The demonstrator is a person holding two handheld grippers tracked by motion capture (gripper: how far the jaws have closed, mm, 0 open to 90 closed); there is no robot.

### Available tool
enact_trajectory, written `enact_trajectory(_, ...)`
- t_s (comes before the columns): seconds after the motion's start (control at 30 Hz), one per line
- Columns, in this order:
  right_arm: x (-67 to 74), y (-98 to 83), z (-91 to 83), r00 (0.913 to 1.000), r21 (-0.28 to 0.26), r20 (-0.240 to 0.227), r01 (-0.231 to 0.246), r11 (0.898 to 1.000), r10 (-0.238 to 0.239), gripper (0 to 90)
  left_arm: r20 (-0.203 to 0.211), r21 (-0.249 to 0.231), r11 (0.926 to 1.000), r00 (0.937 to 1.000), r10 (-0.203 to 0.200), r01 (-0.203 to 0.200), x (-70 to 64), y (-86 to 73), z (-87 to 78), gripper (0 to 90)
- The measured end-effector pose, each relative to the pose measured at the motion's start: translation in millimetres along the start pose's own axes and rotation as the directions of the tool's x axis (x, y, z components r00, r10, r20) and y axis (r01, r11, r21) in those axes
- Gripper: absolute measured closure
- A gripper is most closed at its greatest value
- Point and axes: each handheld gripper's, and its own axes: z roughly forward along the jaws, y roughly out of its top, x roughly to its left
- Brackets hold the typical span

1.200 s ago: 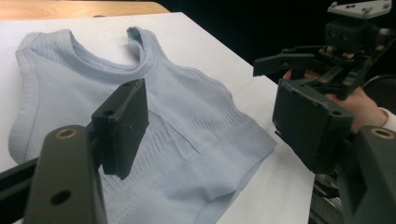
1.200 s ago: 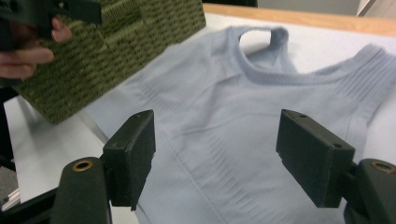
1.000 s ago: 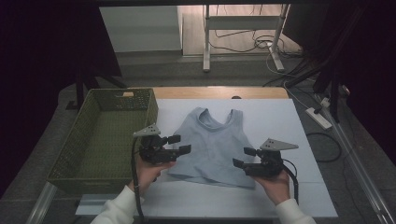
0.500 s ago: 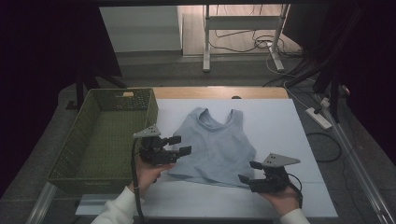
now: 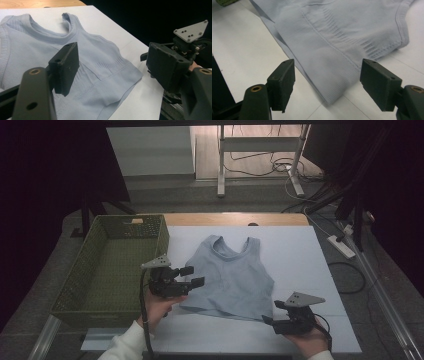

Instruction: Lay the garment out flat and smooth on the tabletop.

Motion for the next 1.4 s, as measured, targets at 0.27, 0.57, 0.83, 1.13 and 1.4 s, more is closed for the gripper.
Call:
enact_trajectory(0.27, -1.9, 0.8, 7.8, 0.9995, 0.031, 0.026, 0.016, 0.999, -0.017, 28.6, 0.0, -0.006, 1.0, 1.0, 0.005, -0.005, -1.0, 0.3, -0.7, 27.2)
enact_trajectory(0.57, -8.9, 6.3, 28.9, 0.9946, 0.087, 0.091, 0.043, 0.995, -0.051, 28.6, 0.018, -0.012, 0.9998, 0.9997, -0.015, 0.015, -0.4, -0.8, 2.0, 27.1)
enact_trajectory(0.83, -12.5, 3.9, 39.5, 0.9908, 0.156, 0.125, 0.033, 0.987, -0.053, 28.7, 0.014, -0.021, 0.9996, 0.9998, -0.017, 0.017, -0.3, -0.4, -0.7, 27.1)
enact_trajectory(1.13, -14.4, 4.2, 40.4, 0.9972, 0.15, 0.07, 0.018, 0.989, -0.028, 50.7, 0.012, -0.016, 0.9998, 0.9998, -0.014, 0.014, -1.2, -0.5, 0.4, 27.2)
enact_trajectory(1.4, -13.4, 7.5, 40.3, 0.9974, 0.153, 0.048, 0.047, 0.987, -0.054, 77.4, 0.015, -0.011, 0.9999, 0.9998, -0.012, 0.012, -2.6, -0.5, 1.3, 27.2)
